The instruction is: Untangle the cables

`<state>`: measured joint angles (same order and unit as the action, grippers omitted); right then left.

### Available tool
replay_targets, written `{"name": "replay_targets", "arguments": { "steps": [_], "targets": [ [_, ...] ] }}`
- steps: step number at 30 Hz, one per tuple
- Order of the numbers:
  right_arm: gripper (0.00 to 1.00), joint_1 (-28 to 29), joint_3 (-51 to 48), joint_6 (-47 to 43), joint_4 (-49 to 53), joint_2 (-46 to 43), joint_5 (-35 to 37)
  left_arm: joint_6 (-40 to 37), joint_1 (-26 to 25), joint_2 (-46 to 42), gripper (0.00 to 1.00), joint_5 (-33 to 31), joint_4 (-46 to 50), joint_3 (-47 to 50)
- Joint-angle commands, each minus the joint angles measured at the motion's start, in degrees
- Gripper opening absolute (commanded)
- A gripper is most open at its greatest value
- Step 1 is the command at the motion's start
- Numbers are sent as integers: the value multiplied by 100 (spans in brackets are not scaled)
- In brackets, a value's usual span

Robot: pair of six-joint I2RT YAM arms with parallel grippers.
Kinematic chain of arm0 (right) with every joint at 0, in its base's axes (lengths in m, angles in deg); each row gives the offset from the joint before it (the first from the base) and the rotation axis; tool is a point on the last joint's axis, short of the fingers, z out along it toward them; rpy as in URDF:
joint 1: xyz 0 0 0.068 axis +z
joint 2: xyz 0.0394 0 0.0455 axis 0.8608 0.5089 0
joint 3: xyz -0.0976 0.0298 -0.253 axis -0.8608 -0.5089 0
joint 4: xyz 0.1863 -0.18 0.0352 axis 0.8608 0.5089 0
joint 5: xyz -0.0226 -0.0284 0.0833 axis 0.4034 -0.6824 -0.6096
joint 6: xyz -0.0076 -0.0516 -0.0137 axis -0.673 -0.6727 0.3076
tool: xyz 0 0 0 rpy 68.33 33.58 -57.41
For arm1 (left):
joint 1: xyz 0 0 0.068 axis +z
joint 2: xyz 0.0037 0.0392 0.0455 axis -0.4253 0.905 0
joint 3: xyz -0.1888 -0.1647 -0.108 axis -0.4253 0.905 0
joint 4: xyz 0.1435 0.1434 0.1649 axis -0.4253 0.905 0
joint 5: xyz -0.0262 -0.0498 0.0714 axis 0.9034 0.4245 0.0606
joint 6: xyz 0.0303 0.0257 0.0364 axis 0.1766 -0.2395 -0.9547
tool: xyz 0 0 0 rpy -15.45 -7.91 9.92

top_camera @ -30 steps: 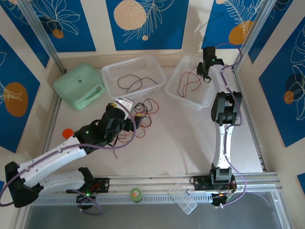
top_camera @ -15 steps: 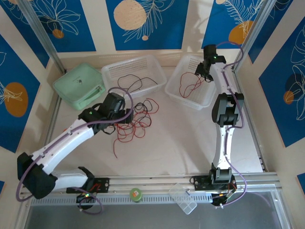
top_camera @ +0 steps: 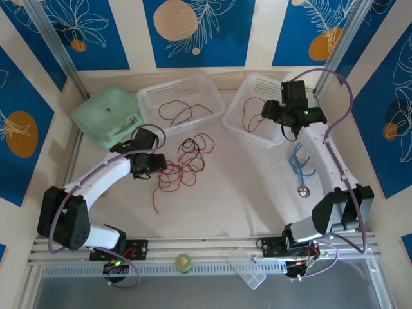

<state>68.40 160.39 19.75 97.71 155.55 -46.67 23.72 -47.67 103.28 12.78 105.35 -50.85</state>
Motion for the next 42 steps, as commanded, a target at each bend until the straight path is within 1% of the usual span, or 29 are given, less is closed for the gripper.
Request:
{"name": "replay_targets", "arguments": {
  "steps": [1, 4, 7, 10, 12, 16, 18, 20, 23, 25, 28, 32, 34, 39, 42],
  "targets": [
    [62, 108, -446, 20, -117, -286, -256, 446, 131, -154, 79, 341, -467, 265],
    [62, 190, -696, 16, -97, -565, -248, 653, 205, -148, 79, 435, -792, 531],
    [62, 242, -864, 29, -60, -760, -233, 785, 246, -191, 78, 374, -1235, 776],
    [62, 286, -1022, 73, -33, -957, -235, 807, 245, -240, 71, 121, -1599, 884],
    [62, 339, -1121, 91, -8, -1093, -233, 717, 252, -238, 60, -21, -1723, 820],
    [62, 426, -1254, 160, 101, -1330, -220, 597, 252, -258, 29, -104, -1846, 651],
    [62, 480, -1347, 213, 149, -1463, -195, 528, 251, -299, 11, -147, -1795, 565],
    [62, 502, -1418, 268, 200, -1584, -202, 465, 253, -389, 0, -198, -1734, 496],
    [62, 528, -1461, 334, 300, -1735, -322, 272, 250, -582, 0, -248, -1457, 259],
    [62, 554, -1476, 380, 351, -1817, -548, 105, 247, -737, 0, -195, -1209, 11],
    [63, 635, -1534, 438, 307, -1906, -1193, -242, 245, -906, 0, 80, -691, -566],
    [64, 869, -1683, 572, 46, -1866, -2282, -723, 242, -957, 0, 500, 108, -1430],
    [64, 1157, -1787, 594, -198, -1796, -2616, -922, 216, -948, 0, 709, 432, -1783],
    [65, 2094, -1940, 402, -943, -1375, -2938, -1264, 128, -986, 0, 1106, 964, -2473],
    [65, 2577, -2040, 280, -1670, -1044, -3189, -1381, 92, -1023, 0, 1339, 1105, -2790]
  ]
}}
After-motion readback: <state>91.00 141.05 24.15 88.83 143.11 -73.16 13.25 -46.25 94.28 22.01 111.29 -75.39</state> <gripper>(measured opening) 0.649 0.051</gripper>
